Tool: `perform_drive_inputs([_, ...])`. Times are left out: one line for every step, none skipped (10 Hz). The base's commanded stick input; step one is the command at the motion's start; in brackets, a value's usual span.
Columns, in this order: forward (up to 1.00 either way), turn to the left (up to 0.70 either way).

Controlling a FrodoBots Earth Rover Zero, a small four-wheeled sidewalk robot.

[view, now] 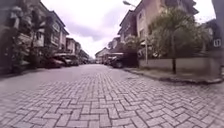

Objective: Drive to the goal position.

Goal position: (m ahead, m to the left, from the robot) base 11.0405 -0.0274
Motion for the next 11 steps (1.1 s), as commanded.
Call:
perform_drive_inputs([0.70, 0.00])
perform_drive_inputs([0.70, 0.00])
perform_drive_inputs([0.70, 0.00])
perform_drive_inputs([0.70, 0.00])
perform_drive_inputs([0.70, 0.00])
perform_drive_inputs([0.70, 0.00])
perform_drive_inputs([0.70, 0.00])
perform_drive_inputs([0.70, 0.00])
perform_drive_inputs([0.70, 0.00])
perform_drive_inputs([0.70, 0.00])
perform_drive_inputs([0.70, 0.00])
